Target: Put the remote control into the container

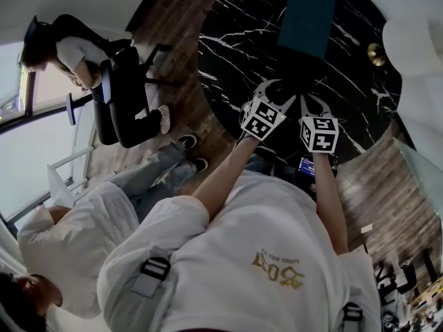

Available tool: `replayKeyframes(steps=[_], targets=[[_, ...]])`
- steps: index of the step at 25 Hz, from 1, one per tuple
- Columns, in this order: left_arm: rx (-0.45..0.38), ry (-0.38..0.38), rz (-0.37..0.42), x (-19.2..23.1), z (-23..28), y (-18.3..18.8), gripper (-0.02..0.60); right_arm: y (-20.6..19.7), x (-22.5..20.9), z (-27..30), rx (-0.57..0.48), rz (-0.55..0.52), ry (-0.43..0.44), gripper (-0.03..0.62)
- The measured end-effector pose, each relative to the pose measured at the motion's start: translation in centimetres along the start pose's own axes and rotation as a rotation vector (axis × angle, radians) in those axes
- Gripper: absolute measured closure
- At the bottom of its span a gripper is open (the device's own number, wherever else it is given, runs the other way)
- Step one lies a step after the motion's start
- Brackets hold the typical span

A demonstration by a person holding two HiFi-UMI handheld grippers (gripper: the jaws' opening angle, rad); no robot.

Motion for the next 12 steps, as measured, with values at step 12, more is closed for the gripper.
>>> replayKeyframes(steps=[12], targets=[[0.205, -0.072, 0.183, -1.3, 2.1, -1.1, 0.336, 0.0, -0.5, 0.0, 0.013, 0.007, -0.019, 0.583]])
Point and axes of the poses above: the fingertips, and each gripper's own axes: z forward along the fingers, x to its left, y out of its top, the point moved 5 cm from there along -z, backward along the fingers, and after that the axes turned 3 degrees about y, right-handed, at the moved point
